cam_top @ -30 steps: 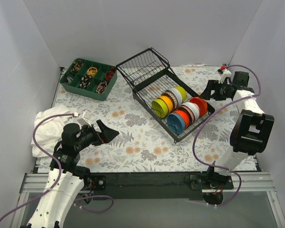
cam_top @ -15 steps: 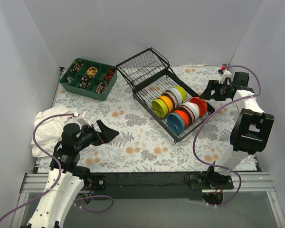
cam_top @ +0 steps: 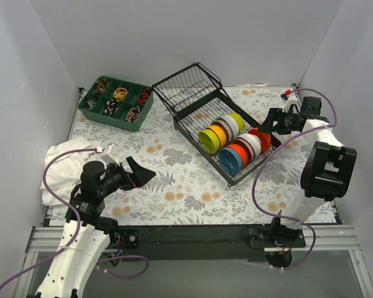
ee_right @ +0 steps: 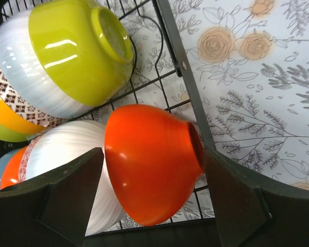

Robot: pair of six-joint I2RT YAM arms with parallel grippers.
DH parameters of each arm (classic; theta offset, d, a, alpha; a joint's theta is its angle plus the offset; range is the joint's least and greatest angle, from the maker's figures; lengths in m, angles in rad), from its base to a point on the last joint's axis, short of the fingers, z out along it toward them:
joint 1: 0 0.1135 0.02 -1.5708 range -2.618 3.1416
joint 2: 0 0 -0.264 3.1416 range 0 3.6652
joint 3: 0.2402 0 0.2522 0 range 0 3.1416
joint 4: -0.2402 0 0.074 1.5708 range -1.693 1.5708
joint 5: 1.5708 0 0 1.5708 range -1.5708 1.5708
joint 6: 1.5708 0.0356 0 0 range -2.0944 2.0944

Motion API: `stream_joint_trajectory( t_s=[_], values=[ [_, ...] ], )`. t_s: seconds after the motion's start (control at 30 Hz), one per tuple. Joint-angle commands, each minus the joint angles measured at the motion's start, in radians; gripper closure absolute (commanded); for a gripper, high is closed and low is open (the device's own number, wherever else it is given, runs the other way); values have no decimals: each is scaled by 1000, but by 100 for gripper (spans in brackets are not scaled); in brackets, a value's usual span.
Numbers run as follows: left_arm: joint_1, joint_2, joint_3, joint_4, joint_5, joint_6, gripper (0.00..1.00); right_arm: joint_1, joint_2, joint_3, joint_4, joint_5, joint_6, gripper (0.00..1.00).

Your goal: Unload the bowls from the dish rack

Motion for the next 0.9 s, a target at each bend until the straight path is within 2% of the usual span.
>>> stream_joint_trajectory(
  t_s=[0.0,0.63,0.73,0.87],
  values=[
    [-4,-7,-5,21,12,12,2,20,1,-45,6,12,-41,14],
    [-4,-16,-6,23,16,12,2,69,1,-50,-3,-11,-78,16],
    [-4,-15,-5,21,15,12,2,74,1,-45,-9,-11,-87,19],
    [-4,-16,-6,23,18,14,2,78,-7,-45,-15,-8,-91,31]
  ],
)
